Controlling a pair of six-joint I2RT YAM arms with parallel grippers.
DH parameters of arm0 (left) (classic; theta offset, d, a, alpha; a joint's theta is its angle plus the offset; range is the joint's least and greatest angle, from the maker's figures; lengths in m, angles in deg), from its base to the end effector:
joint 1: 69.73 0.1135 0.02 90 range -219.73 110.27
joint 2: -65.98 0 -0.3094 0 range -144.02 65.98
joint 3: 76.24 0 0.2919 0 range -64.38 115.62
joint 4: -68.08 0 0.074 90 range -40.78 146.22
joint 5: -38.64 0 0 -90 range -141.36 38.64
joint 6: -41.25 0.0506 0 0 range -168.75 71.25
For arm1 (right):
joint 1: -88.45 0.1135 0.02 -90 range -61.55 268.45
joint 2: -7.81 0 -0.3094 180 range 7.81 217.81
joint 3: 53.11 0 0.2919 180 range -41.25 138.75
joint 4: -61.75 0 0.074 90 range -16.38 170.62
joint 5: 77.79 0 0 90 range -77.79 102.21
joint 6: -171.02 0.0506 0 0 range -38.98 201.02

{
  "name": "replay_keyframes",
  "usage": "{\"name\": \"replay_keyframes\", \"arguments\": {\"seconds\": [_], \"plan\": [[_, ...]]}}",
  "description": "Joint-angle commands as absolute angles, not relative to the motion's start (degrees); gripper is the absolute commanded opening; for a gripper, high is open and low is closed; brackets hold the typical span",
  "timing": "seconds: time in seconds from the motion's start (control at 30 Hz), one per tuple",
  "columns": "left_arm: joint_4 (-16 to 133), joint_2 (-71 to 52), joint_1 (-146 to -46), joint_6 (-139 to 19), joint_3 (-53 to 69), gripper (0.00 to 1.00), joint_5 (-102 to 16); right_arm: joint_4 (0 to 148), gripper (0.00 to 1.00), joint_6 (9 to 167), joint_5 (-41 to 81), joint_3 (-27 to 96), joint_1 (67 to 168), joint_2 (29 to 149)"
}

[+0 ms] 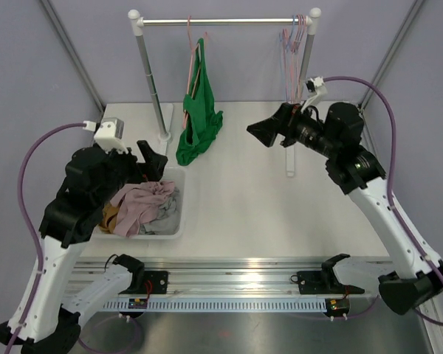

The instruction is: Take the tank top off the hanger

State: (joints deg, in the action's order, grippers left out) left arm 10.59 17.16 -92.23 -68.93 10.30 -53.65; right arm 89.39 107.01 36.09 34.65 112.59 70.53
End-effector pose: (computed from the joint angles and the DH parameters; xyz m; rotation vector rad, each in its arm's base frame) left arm 0.1527 -0.0610 0.4828 0.0120 1.9429 -0.4610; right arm 0.2314 0.1262 0.5066 -0.3114 1.6803 0.9990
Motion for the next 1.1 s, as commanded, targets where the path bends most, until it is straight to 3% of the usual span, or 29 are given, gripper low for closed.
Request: {"name": "replay_keyframes", "arguments": {"seconds": [0.0, 0.23, 0.5, 0.73, 0.87, 0.9, 1.07], "plan": [[14.20, 25.34, -92.49, -66.16, 6.66, 0.99, -54.96, 85.82, 0.99, 108.62, 32.55, 40.48, 116.12, 79.14], [19.83, 37.04, -92.49, -65.53, -6.34, 0.99, -59.71, 87.06, 1.00, 105.45, 15.30, 54.97, 124.21, 94.02], [21.58, 38.29, -92.32, -67.37, -13.13, 0.99, -59.89, 90.83, 0.95, 101.33, 5.28, 74.65, 128.69, 113.85], [21.15, 38.64, -92.32, -66.15, -14.28, 0.99, -58.74, 99.36, 0.92, 95.61, -1.76, 104.16, 130.63, 132.25], [21.15, 38.64, -92.32, -65.89, -14.37, 0.99, -57.43, 99.63, 0.83, 91.84, -4.82, 113.25, 131.07, 139.64], [21.15, 38.64, -92.32, -65.80, -14.45, 0.99, -57.34, 99.28, 0.76, 91.04, -5.80, 114.13, 131.07, 141.13], [21.06, 37.94, -92.40, -65.36, -14.54, 0.99, -56.11, 96.39, 0.64, 88.23, -10.46, 110.55, 130.98, 139.48]]}}
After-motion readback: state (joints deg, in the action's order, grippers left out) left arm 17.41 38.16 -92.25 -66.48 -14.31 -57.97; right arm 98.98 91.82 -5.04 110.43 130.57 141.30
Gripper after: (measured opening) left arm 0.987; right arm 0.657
